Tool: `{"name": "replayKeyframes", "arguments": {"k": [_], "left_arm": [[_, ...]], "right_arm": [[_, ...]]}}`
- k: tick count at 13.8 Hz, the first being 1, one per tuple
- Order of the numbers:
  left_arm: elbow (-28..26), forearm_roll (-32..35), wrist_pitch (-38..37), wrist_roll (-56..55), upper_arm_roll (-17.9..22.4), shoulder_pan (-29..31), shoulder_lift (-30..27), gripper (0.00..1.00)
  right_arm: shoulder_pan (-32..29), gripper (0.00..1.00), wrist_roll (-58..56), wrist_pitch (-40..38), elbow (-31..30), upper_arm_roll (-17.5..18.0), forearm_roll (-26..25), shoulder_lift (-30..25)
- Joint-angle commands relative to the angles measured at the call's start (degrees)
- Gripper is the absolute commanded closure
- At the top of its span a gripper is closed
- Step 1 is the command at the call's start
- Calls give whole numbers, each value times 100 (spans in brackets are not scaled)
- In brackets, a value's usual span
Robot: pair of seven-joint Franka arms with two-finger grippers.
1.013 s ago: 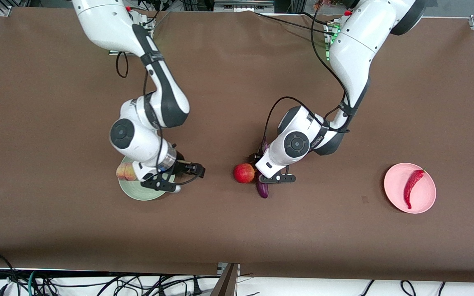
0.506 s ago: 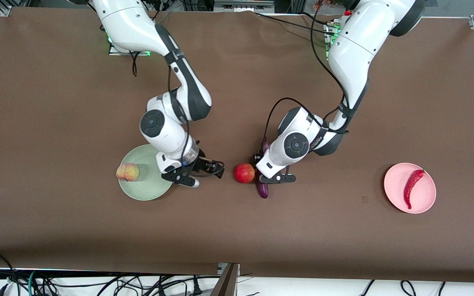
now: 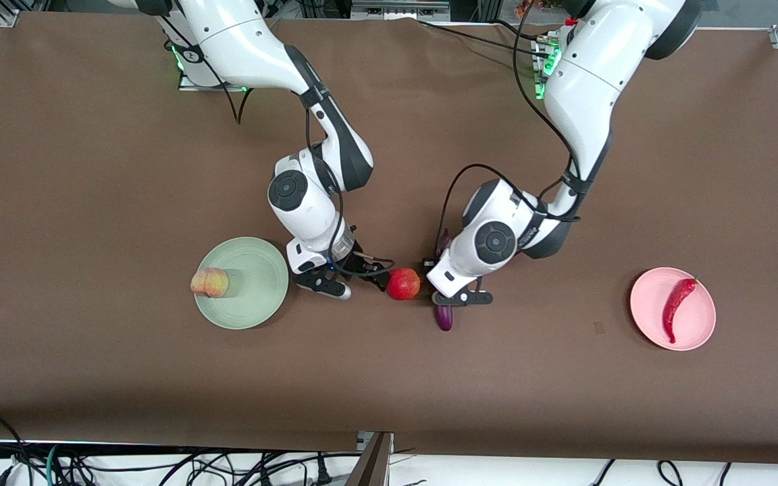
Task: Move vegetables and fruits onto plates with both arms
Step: 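Lift the eggplant with the left gripper while the right gripper grasps the pomegranate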
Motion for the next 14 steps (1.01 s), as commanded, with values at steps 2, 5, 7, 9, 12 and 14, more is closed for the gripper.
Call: {"name": "replayKeyframes", "arguments": {"k": [2, 5, 7, 9, 12, 14], "left_arm": [[333, 154, -1040, 1503, -67, 945, -264, 100], [458, 154, -1858, 2988, -50, 1718, -536, 100], [423, 162, -2263, 3938, 2, 2236, -624, 100], [405, 616, -2475, 4835, 47, 2677, -659, 100], [396, 1129, -2476, 5487, 56, 3240, -651, 100], [396, 1392, -2458, 5665, 56, 3469, -633, 100]], "right_arm": [[149, 0, 207, 313, 105, -36, 137, 136], [307, 0, 374, 779, 122, -18, 146, 320], [413, 0, 401, 1077, 122, -27, 137, 478], [501, 1, 401, 1350, 122, -18, 137, 610], [571, 1, 418, 1439, 131, -18, 145, 672], [624, 1, 628, 1439, 218, -27, 137, 698]]}}
